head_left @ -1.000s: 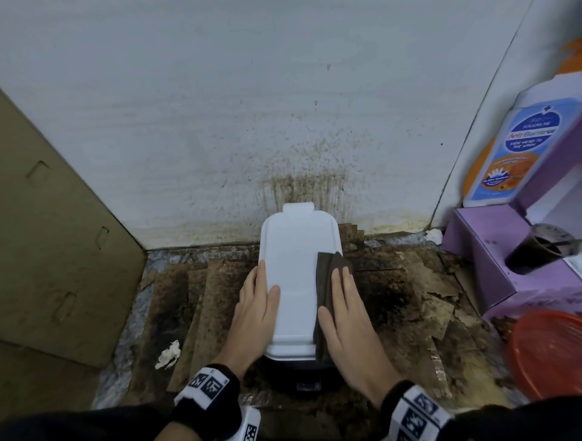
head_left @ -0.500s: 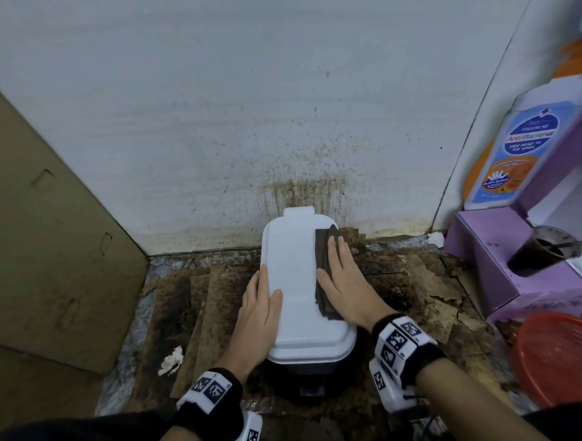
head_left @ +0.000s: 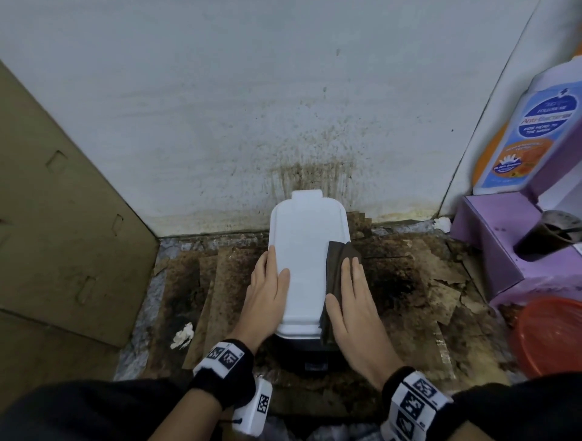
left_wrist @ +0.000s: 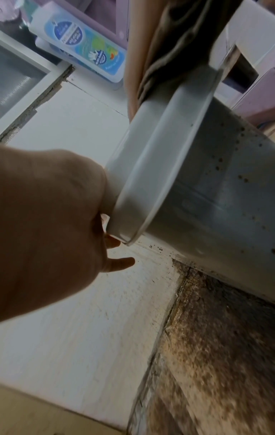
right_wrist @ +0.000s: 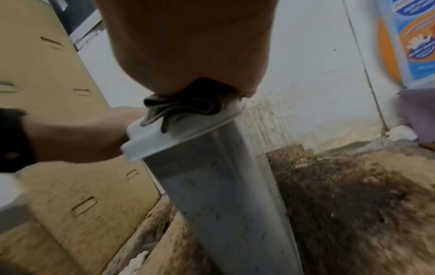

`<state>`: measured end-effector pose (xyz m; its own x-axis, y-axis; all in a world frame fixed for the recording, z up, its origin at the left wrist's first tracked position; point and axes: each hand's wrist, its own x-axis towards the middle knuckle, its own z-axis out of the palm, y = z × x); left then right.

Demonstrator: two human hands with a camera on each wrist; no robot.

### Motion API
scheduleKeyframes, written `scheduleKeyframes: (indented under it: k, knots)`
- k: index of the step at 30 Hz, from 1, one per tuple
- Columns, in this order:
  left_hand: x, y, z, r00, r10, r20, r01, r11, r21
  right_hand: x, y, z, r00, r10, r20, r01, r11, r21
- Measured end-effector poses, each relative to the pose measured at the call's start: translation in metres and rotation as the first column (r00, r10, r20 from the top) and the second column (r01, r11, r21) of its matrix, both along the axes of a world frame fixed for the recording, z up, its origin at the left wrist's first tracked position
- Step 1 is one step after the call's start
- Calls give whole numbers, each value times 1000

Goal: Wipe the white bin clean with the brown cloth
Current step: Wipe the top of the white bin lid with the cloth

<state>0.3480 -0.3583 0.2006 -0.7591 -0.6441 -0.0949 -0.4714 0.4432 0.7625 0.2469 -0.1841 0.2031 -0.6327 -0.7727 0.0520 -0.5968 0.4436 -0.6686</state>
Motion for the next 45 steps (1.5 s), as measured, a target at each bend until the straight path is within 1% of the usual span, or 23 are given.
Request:
scheduleKeyframes:
  k: [2,4,8,13,17,19,22,26,32,36,39,41,45]
  knots:
    - [1,-1,-2,1000,2,-3,-2,1000,6,10,2,-3,999,-41,-26,41,999,-12]
    - [0,-1,-3,1000,6,-2,-6,1000,15,12,0,-3,998,-64,-19,63,998,-22]
    - [-1,-2,-3,1000,7,-12,-7,1000,26,-5,-12,4,998,-52,24,52,999,16]
    - [-1,-3,-4,1000,6,-19,-5,999,42,-60,-40,14,990,60,126,-73,992,100]
    - [0,-5,-3,1000,-3,-15,3,999,53,-109,-67,21,978,154,137,-179,966,188]
    - [0,-5,-2,1000,-10,-12,11,998,57,-126,-76,26,963,193,187,-228,956,184]
    - [0,-5,0,1000,-20,-12,20,998,53,-134,-79,29,945,235,226,-267,956,120]
    - [2,-3,0,1000,-16,-9,16,998,68,-126,-65,26,933,224,282,-239,971,19]
    - [1,-3,-1,1000,-9,-12,9,998,67,-83,-29,22,903,198,381,-211,977,-7]
    - [0,-2,-2,1000,-5,-11,6,998,59,-46,-4,23,932,143,333,-155,988,9]
    - [0,-1,-1,1000,1,-15,0,998,58,-26,9,18,957,135,258,-141,990,4]
    - [-1,-2,-1,1000,5,-18,-4,998,61,-22,9,13,967,132,217,-137,991,7]
    - [0,-4,-3,1000,5,-27,-3,997,74,-32,-2,8,974,129,186,-131,991,-2]
